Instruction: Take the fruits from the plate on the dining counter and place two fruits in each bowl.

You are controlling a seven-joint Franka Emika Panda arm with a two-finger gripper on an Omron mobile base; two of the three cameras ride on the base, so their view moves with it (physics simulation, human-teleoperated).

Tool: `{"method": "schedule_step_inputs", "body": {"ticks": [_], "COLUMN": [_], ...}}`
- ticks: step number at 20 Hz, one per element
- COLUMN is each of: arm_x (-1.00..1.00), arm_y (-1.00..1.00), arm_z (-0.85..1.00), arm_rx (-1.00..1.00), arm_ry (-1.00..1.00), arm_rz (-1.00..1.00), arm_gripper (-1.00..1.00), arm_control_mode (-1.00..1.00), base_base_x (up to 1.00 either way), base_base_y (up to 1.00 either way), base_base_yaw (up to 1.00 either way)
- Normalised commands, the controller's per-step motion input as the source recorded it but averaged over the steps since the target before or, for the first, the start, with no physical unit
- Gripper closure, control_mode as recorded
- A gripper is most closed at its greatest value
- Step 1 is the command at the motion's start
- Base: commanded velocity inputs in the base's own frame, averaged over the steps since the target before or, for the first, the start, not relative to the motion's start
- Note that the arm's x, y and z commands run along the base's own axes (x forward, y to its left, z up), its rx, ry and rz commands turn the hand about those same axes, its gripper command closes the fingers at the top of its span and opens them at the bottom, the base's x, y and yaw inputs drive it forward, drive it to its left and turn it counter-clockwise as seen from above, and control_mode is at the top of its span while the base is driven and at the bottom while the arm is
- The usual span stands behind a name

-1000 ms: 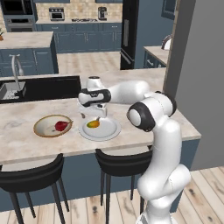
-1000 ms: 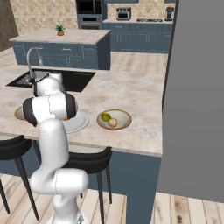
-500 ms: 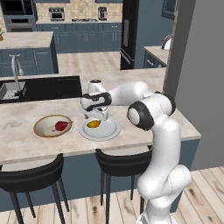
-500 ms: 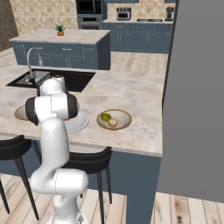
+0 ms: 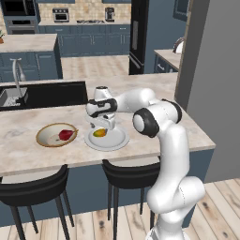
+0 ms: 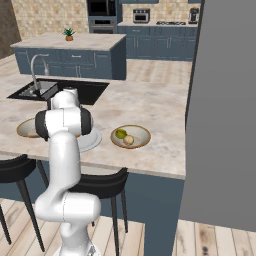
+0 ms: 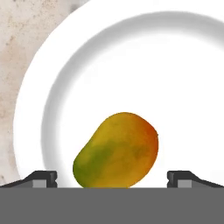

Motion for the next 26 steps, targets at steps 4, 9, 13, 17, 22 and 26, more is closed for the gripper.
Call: {"method": "schedule_step_inputs", "body": {"ticks": [4, 9, 13, 17, 22, 26], "arm_x": [0.02, 0.00, 0.00, -0.05, -0.24, -0.03], "arm_y": [0.00, 0.00, 0.00, 0.00, 0.00, -0.01], "arm_z": [-0.17, -0.27, -0.23, -0.13, 0.00, 0.00], "arm_rx": [0.00, 0.00, 0.00, 0.00, 0.00, 0.00], "arm_ry": [0.00, 0.00, 0.00, 0.00, 0.00, 0.00], "arm_rz": [-0.04, -0.06, -0.05, -0.04, -0.03, -0.03], "arm_gripper": [-1.00, -1.00, -1.00, -1.00, -1.00, -1.00], "arm_control_mode": [-1.00, -1.00, -1.00, -1.00, -1.00, -1.00], "base_base_x": [0.00, 0.00, 0.00, 0.00, 0.00, 0.00], "base_base_y": [0.00, 0.00, 0.00, 0.00, 0.00, 0.00], "base_base_yaw": [0.00, 0.00, 0.00, 0.00, 0.00, 0.00]}}
